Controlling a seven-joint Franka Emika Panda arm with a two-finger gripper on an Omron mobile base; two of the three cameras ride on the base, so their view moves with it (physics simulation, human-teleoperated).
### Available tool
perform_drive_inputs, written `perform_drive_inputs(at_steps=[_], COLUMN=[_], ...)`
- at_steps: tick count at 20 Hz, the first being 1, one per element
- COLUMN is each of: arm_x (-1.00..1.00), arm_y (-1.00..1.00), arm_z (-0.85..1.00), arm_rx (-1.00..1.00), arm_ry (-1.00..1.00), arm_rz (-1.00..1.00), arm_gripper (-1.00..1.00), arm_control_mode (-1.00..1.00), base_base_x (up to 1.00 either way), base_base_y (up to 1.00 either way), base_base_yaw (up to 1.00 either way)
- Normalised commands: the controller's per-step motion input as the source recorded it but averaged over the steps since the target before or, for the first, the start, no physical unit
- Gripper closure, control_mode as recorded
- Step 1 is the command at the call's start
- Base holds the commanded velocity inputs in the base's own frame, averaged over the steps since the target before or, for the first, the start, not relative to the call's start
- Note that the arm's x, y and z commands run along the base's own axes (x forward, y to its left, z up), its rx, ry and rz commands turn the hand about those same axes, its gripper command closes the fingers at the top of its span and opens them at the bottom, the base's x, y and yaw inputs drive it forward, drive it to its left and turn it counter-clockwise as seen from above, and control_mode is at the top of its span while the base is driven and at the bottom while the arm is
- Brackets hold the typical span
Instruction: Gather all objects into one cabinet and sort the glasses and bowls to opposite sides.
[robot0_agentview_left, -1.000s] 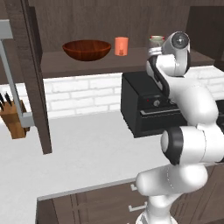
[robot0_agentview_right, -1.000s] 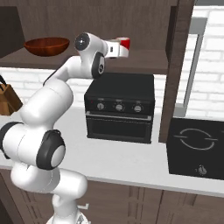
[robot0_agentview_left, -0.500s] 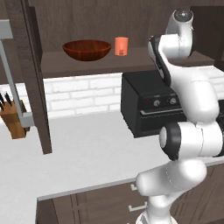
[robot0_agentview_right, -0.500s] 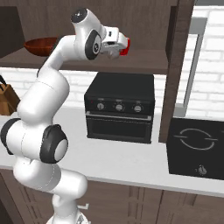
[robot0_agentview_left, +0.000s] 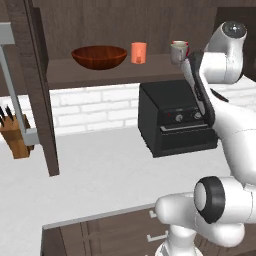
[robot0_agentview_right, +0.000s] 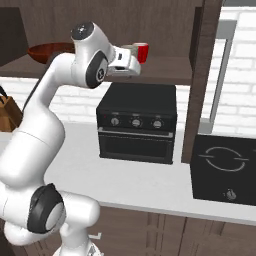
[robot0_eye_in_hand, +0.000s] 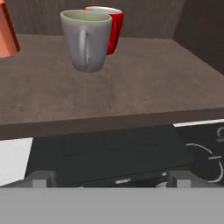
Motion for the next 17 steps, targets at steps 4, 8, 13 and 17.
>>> perform_drive_inputs(at_steps=[4,8,13,17], arm_x=[-0.95,-0.72,-0.70,-0.70], arm_y=[0.00,0.05,0.10,0.58], arm_z=[0.72,0.79,0.77,-0.30], arm_rx=[0.19,0.13,0.08,-0.07], arm_ry=[-0.01,0.02,0.03,0.01], arm_rz=[0.02,0.06,0.09,0.14], arm_gripper=[-1.00,-1.00,-1.00,-1.00], arm_control_mode=[-1.00,-1.00,-1.00,-1.00], base_base_x=[0.00,0.00,0.00,0.00], base_base_y=[0.00,0.00,0.00,0.00], base_base_yaw=[0.00,0.00,0.00,0.00])
